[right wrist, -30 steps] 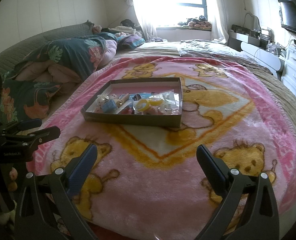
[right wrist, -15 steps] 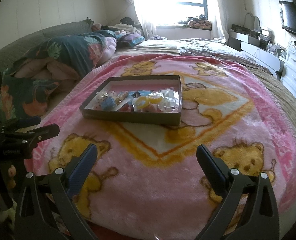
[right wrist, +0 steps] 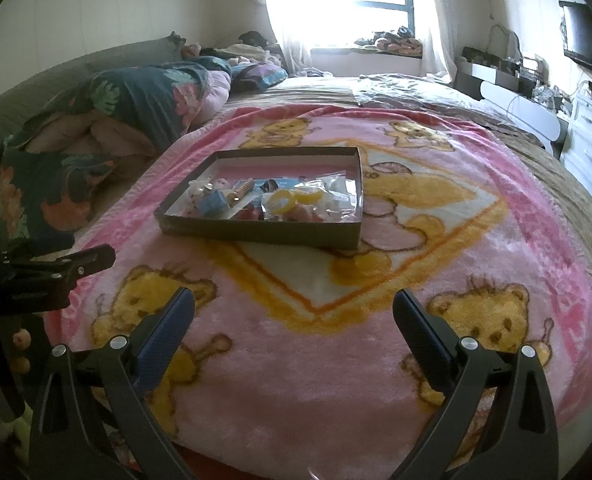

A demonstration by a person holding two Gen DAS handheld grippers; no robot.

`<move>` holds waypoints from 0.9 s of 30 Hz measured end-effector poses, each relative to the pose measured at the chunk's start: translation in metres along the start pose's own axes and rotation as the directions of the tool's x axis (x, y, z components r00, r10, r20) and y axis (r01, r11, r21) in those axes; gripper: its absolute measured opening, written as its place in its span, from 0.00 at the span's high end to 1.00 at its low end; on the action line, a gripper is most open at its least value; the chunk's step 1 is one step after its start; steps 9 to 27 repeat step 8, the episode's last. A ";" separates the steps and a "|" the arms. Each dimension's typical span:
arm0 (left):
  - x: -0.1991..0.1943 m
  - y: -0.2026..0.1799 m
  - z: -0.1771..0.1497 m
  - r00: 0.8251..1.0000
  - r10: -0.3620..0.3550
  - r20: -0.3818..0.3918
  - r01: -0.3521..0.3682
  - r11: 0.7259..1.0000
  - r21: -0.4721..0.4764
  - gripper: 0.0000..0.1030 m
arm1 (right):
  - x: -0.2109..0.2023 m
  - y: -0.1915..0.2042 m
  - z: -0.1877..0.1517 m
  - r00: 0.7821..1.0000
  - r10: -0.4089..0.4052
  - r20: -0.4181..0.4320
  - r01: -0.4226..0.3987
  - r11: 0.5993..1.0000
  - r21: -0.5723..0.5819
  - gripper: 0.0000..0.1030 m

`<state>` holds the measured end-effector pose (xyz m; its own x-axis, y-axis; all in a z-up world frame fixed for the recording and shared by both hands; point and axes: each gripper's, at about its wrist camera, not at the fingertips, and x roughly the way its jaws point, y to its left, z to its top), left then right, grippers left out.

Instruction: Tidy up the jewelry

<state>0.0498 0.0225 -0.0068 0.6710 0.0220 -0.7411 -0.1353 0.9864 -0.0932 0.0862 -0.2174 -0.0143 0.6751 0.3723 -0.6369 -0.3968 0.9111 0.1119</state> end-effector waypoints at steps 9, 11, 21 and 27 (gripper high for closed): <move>0.061 0.094 0.033 0.988 0.144 -0.055 -0.151 0.973 -0.173 0.09 | 0.079 -0.126 0.020 0.948 -0.309 -0.072 0.315 0.944 0.099 0.04; 0.061 0.094 0.033 0.988 0.144 -0.055 -0.151 0.973 -0.173 0.09 | 0.079 -0.126 0.020 0.948 -0.309 -0.072 0.315 0.944 0.099 0.04; 0.061 0.094 0.033 0.988 0.144 -0.055 -0.151 0.973 -0.173 0.09 | 0.079 -0.126 0.020 0.948 -0.309 -0.072 0.315 0.944 0.099 0.04; 0.061 0.094 0.033 0.988 0.144 -0.055 -0.151 0.973 -0.173 0.09 | 0.079 -0.126 0.020 0.948 -0.309 -0.072 0.315 0.944 0.099 0.04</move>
